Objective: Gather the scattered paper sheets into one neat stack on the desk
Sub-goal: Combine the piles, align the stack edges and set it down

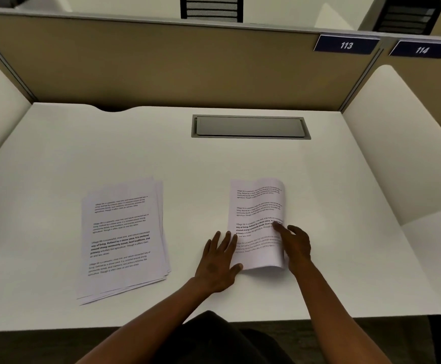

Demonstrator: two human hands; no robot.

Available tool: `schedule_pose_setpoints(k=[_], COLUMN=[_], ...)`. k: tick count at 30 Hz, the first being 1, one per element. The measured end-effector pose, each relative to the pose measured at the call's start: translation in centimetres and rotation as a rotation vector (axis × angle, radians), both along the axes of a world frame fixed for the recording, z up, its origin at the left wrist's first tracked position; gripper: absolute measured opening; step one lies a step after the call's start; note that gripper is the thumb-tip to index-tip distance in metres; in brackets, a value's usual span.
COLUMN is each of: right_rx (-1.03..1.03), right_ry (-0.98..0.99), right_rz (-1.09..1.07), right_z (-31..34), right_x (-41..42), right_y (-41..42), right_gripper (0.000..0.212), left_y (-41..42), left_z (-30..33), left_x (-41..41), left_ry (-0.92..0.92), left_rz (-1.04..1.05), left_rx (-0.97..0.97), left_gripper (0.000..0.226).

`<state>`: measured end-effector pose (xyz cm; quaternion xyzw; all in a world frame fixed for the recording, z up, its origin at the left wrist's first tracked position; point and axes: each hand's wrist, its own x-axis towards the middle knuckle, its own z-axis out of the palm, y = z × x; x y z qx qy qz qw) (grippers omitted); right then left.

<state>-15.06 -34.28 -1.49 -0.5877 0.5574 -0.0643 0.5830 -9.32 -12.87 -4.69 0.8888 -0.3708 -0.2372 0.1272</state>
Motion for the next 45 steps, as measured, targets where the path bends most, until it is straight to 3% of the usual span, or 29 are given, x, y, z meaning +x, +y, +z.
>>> schedule_pose_setpoints(k=[3, 5, 9, 12, 15, 19, 21, 23, 26, 31, 35, 41, 45], right_rx=[0.277, 0.372, 0.109, -0.03, 0.136, 0.24, 0.276, 0.329, 0.391, 0.31, 0.066, -0.184, -0.369], right_ry=[-0.214, -0.305, -0.285, -0.262, -0.372, -0.453, -0.465, -0.483, -0.53, -0.492, -0.332, -0.124, 0.086], right_rz=[-0.076, -0.067, 0.13, 0.307, 0.351, 0.494, 0.571, 0.639, 0.731, 0.724, 0.695, 0.715, 0.772], right_z=[0.3, 0.8, 2.0, 3.5, 6.3, 9.7, 11.1, 12.1, 12.9, 10.5, 5.9, 1.8, -0.2], right_x=[0.1, 0.1, 0.5, 1.2, 2.8, 5.4, 6.9, 8.7, 11.3, 15.8, 17.6, 17.2, 16.7], right_y=[-0.5, -0.4, -0.3, 0.4, 2.3, 6.2, 8.5, 11.1, 14.5, 20.0, 24.5, 28.3, 29.2], right_gripper=[0.04, 0.034, 0.04, 0.042, 0.038, 0.038, 0.037, 0.037, 0.039, 0.042, 0.048, 0.046, 0.06], left_y=[0.2, 0.4, 0.8, 1.3, 2.1, 3.8, 5.7, 8.3, 13.1, 21.4, 25.6, 27.0, 26.1], left_z=[-0.1, -0.2, 0.2, 1.0, 2.6, 4.5, 5.8, 6.8, 7.7, 7.7, 5.2, 3.1, 2.3], left_x=[0.3, 0.6, 1.2, 1.7, 2.6, 4.3, 5.6, 7.2, 9.8, 13.3, 14.4, 13.8, 13.0], left_ry=[0.024, 0.04, 0.092, 0.233, 0.425, 0.944, 1.161, 1.267, 1.175, 0.783, 0.525, 0.32, 0.115], left_rz=[0.002, 0.001, 0.005, 0.12, 0.338, 0.721, 0.901, 1.034, 1.125, 1.236, 1.305, 1.259, 1.208], left_rx=[-0.008, -0.013, -0.046, -0.167, -0.333, -0.57, -0.696, -0.816, -0.932, -1.02, -0.805, -0.475, -0.163], left_gripper=[0.081, 0.082, 0.076, 0.07, 0.073, 0.089, 0.069, 0.055, 0.043, 0.032, 0.032, 0.044, 0.055])
